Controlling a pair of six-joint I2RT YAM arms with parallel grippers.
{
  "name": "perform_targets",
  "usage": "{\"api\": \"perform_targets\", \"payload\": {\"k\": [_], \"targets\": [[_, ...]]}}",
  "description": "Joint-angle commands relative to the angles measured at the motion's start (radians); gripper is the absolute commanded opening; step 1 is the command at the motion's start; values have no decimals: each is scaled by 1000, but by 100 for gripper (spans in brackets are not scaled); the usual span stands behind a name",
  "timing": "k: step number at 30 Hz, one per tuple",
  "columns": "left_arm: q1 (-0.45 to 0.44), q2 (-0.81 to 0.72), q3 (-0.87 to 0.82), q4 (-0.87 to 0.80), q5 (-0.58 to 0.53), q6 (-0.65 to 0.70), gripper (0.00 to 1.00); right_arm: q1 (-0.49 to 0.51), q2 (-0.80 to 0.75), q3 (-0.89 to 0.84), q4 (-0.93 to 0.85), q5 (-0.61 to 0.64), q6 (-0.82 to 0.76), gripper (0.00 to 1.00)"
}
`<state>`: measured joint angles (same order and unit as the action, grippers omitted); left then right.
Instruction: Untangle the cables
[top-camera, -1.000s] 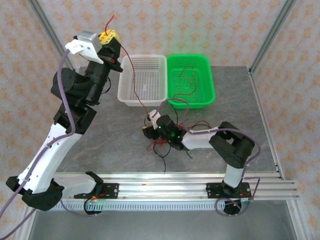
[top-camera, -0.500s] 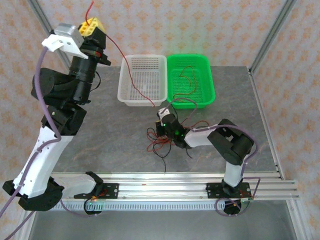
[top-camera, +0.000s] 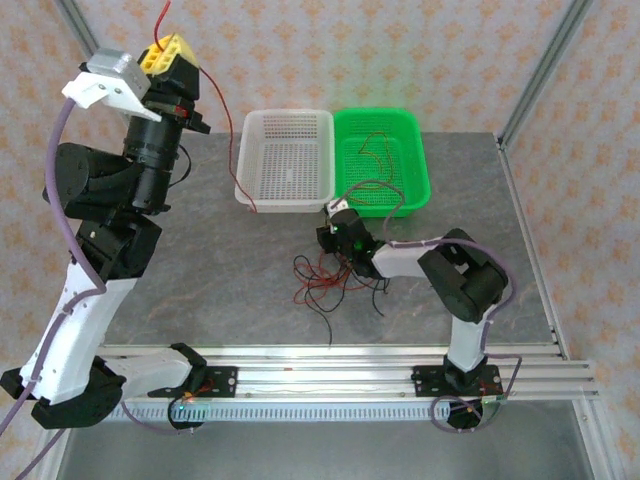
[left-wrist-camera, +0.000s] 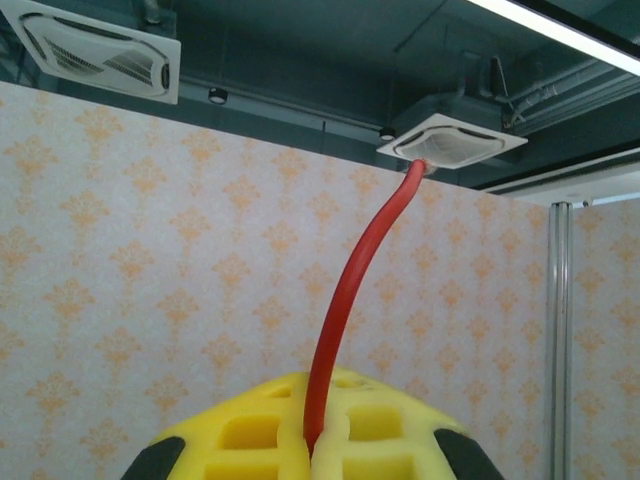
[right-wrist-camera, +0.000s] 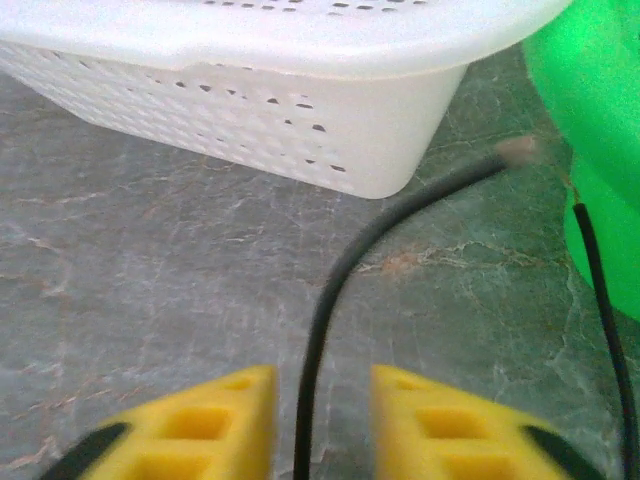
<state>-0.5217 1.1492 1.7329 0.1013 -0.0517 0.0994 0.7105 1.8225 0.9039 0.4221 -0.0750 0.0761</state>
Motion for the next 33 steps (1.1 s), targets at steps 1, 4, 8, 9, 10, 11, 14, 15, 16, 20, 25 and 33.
{"api": "perform_targets", "payload": {"k": [1,4,8,9,10,11,14,15,16,20,25,33], "targets": [[5,26,25,-23,55,-38,0,7,-159,-61,-48,-55,15,59],[6,55,24,-1,78,-64,0,8,-305,-116,-103,-50,10,68],[5,104,16,52,107,-89,0,8,-508,-155,-252,30,19,73],[6,116,14,71,116,-94,0,7,-550,-155,-299,58,27,73],[5,133,9,96,128,-99,0,7,-591,-152,-355,83,43,73],[5,151,5,127,143,-105,0,7,-629,-149,-402,101,57,73],[6,211,-16,251,188,-130,0,7,-723,-159,-500,134,117,73],[5,233,-15,287,202,-139,0,8,-746,-165,-520,140,135,74],[5,264,-7,326,213,-151,0,7,-771,-175,-537,147,157,76],[5,396,44,439,245,-185,0,7,-841,-213,-568,170,221,80],[5,592,131,595,288,-215,0,7,-865,-248,-578,171,256,80],[7,937,378,673,320,-303,0,7,-870,-299,-559,160,296,79]]}}
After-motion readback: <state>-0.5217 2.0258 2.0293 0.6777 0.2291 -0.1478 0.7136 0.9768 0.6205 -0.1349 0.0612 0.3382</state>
